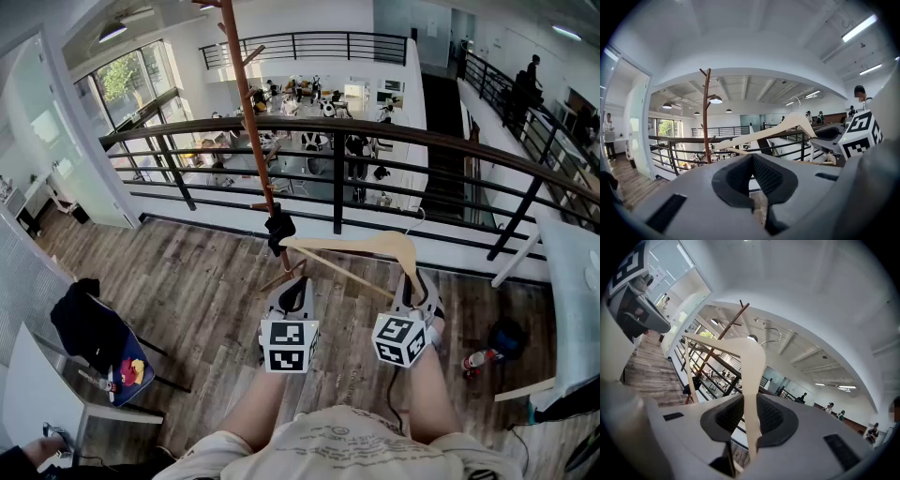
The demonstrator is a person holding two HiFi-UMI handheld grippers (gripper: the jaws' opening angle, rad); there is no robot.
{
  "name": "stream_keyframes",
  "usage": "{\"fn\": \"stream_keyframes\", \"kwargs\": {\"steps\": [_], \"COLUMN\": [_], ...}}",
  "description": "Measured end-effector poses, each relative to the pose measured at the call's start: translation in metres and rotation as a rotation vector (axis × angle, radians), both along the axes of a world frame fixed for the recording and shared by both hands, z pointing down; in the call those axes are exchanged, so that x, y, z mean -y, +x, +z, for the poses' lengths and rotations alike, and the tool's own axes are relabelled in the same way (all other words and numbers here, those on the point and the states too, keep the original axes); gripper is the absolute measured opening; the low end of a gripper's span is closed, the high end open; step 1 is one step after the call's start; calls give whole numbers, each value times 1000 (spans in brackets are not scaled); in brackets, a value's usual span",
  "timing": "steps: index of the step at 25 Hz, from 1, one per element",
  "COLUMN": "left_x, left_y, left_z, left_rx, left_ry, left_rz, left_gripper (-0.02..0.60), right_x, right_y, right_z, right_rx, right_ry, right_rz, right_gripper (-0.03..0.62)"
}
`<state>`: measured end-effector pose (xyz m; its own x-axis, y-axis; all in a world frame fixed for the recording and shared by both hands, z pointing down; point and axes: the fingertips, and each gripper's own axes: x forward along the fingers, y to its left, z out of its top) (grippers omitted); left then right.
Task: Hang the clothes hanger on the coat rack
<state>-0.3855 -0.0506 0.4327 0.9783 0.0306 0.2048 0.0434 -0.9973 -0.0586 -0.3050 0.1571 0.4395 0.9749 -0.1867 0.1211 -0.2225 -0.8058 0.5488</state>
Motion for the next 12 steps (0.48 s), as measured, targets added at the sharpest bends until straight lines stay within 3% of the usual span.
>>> {"fn": "stream_keyframes", "kwargs": {"steps": [12], "left_x": [-11], "left_y": [4], "left_z": [-2], "left_rx": [-1], "left_ry": [-3], "left_rz": [-6], "left_gripper": [5], "right_x": [-5], "right_y": [5], "right_z": [-1], "right_rx": [-10], "right_ry": [1], "right_rz": [-25], "right_gripper": [86]}}
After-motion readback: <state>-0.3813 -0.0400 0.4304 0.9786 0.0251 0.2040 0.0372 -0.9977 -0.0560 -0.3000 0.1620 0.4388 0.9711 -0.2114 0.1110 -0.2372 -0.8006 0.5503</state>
